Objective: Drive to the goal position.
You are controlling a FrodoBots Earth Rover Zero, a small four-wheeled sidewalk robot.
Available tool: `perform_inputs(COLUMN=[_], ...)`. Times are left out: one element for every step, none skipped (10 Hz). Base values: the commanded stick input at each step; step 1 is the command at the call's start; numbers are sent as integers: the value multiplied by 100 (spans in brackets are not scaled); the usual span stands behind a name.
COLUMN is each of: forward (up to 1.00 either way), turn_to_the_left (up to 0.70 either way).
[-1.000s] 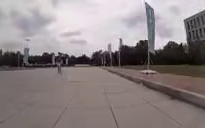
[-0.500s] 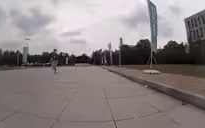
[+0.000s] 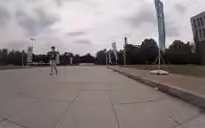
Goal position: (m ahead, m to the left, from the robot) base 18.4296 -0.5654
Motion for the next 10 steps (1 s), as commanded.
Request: perform_inputs(forward=[60,60,60,60,60,60,60,60,60,60], turn_to_the_left=[0,0,0,0,0,0,0,0,0,0])
